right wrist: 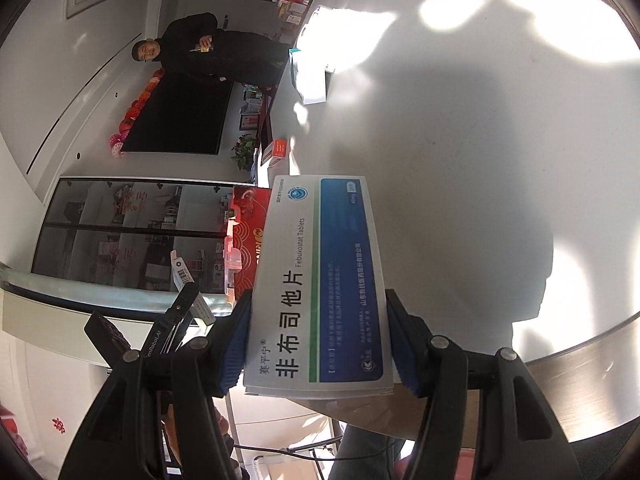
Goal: Organize objects
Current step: 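Lift both boxes and carry them toward the red tray with both grippers, then hold the repaglinide and febuxostat boxes above the red tray with both grippers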
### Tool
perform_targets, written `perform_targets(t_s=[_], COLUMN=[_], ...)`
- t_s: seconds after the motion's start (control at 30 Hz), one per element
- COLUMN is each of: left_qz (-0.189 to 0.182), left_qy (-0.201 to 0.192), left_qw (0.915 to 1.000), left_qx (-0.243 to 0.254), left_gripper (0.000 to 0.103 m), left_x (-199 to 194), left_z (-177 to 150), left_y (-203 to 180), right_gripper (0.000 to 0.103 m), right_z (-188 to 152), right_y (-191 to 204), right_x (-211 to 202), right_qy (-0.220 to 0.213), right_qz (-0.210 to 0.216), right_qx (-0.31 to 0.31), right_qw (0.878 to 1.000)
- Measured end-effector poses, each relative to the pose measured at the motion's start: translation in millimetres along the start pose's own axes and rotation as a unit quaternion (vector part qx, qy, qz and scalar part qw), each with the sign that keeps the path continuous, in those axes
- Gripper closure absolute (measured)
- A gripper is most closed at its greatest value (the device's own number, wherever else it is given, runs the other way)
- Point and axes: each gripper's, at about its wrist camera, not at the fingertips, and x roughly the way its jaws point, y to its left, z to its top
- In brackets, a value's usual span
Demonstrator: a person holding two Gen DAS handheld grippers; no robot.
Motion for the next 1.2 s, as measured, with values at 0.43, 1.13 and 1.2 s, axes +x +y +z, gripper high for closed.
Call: perform_targets(t_s=[0.43, 1.13, 1.2], left_qz=[0.032, 0.046, 0.047], left_qy=[-0.006, -0.016, -0.016], left_qw=[0.9994, 0.9988, 0.9988], left_qx=[-0.012, -0.004, -0.004], left_gripper=[0.027, 0.027, 0.027], left_x=[4, 0, 0], left_z=[-14, -17, -17], left_y=[24, 25, 25], right_gripper=[0.042, 0.042, 0.042], right_z=[-5, -6, -5], right_y=[10, 3, 3], right_x=[14, 16, 17], right_qy=[0.016, 0.023, 0.023], right_qz=[-0.014, -0.009, -0.009], right_qx=[-0.012, -0.007, -0.008], right_qw=[1.000, 1.000, 1.000])
